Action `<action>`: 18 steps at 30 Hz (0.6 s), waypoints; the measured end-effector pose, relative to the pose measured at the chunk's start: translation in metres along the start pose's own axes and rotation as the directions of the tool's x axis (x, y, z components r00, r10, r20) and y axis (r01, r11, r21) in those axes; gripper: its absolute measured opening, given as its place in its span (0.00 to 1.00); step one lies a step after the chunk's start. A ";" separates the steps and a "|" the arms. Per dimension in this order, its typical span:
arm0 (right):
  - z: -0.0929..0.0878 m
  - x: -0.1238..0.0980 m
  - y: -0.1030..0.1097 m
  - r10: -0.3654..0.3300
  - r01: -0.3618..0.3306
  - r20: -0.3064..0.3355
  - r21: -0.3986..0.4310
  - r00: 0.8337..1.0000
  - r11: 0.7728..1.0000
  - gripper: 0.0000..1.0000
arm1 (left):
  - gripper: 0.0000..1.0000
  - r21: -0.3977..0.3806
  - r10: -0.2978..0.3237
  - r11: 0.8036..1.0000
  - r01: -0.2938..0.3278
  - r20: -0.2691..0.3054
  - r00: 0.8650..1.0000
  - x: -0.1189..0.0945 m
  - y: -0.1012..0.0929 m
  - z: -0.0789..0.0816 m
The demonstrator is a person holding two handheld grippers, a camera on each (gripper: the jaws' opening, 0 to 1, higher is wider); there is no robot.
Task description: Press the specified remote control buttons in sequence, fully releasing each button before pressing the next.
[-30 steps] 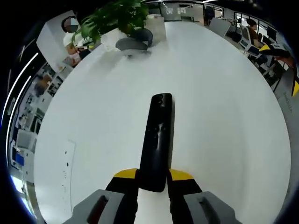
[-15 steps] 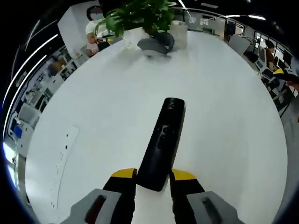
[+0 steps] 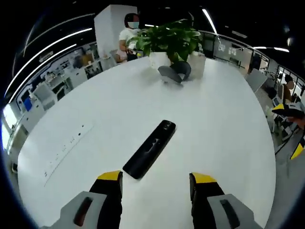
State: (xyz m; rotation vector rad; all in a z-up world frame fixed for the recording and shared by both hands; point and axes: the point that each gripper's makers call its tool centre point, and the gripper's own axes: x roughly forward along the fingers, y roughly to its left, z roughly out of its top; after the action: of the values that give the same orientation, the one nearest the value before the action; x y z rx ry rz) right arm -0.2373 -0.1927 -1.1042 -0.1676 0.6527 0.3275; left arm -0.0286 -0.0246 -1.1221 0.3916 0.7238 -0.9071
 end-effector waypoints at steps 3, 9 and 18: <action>0.000 -0.001 0.000 0.003 -0.003 0.003 0.000 1.000 1.000 0.92 | 0.64 -0.027 0.017 1.000 -0.016 0.057 0.998 -0.018 -0.012 0.002; 0.000 -0.003 0.000 -0.002 0.002 0.018 0.005 1.000 1.000 0.93 | 0.71 -0.048 0.060 0.997 -0.055 0.111 0.992 -0.051 -0.040 -0.008; 0.002 -0.005 -0.002 -0.013 0.013 0.039 0.004 0.999 1.000 0.95 | 0.77 -0.099 0.098 0.992 -0.082 0.173 0.980 -0.091 -0.083 -0.025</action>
State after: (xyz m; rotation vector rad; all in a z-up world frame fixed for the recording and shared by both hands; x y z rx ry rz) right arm -0.2392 -0.1954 -1.0999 -0.1611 0.6138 0.3160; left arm -0.1440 -0.0055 -1.0760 0.2567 0.5768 -0.8088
